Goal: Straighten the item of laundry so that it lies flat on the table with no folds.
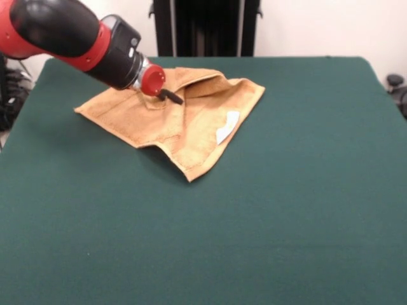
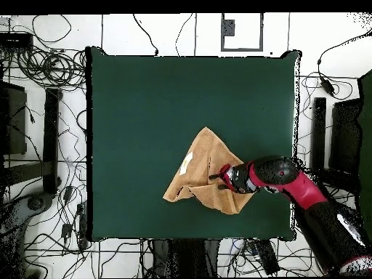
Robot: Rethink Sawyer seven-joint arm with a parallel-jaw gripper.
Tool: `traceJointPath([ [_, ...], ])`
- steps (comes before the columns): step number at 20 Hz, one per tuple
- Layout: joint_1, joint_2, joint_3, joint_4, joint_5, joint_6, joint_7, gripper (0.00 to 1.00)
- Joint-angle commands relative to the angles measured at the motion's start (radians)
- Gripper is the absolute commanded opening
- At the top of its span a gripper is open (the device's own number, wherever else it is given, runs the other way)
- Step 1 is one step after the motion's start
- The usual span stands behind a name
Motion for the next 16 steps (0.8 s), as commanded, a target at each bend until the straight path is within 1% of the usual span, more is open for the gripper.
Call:
traceJointPath([
  [1,0.032,0.039,0.083,-0.101,0.008,0.141,-0.197,1.00],
  [4,0.044,0.051,0.078,-0.141,0.035,0.226,-0.179,1.00],
  [8,0.057,0.022,0.077,-0.150,0.080,0.344,-0.113,1.00],
  [13,0.068,-0.006,0.081,-0.128,0.114,0.358,-0.052,1.00],
  [16,0.077,0.000,0.080,-0.135,0.127,0.363,-0.042,1.00],
])
